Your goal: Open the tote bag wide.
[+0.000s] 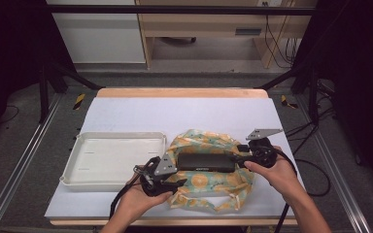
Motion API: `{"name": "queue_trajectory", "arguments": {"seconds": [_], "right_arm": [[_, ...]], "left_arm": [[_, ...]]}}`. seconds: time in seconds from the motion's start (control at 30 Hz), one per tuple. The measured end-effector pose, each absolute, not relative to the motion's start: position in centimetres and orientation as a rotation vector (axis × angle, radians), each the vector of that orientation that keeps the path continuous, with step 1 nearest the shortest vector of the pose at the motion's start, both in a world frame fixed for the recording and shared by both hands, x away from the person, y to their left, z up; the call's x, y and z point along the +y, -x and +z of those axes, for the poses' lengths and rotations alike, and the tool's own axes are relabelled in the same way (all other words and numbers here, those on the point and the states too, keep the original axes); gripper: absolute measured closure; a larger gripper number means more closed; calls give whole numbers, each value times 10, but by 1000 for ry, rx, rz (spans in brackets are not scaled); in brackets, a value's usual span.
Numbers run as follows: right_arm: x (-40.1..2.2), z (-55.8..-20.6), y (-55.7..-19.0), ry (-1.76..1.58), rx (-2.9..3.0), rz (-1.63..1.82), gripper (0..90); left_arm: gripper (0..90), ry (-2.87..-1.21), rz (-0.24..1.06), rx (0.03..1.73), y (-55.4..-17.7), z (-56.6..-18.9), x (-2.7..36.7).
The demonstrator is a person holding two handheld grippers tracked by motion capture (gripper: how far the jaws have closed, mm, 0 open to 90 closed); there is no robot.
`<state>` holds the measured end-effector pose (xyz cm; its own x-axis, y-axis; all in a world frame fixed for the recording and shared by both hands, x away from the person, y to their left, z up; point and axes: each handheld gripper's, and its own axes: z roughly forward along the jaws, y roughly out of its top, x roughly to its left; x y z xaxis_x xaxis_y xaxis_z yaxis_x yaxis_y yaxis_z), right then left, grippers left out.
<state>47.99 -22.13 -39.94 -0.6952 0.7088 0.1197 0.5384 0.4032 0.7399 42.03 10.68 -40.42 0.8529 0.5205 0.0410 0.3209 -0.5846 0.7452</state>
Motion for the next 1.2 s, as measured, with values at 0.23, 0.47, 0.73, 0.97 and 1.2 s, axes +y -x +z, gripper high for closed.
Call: {"name": "queue_trajectory", "arguments": {"seconds": [0.23,0.47,0.73,0.97,1.2], "right_arm": [[-206,-398,-487,-978,2567,1060,324],[-187,-397,-496,-767,2707,854,350],[-179,-402,-502,-605,2795,669,335],[-179,-406,-507,-521,2834,592,278],[-176,-415,-513,-480,2880,558,268]], "left_arm": [[464,-2227,345,628,-428,-398,126],[434,-2225,368,646,-433,-395,144],[338,-2237,370,658,-439,-395,160],[291,-2231,357,668,-441,-393,166],[284,-2253,352,670,-442,-396,168]]}}
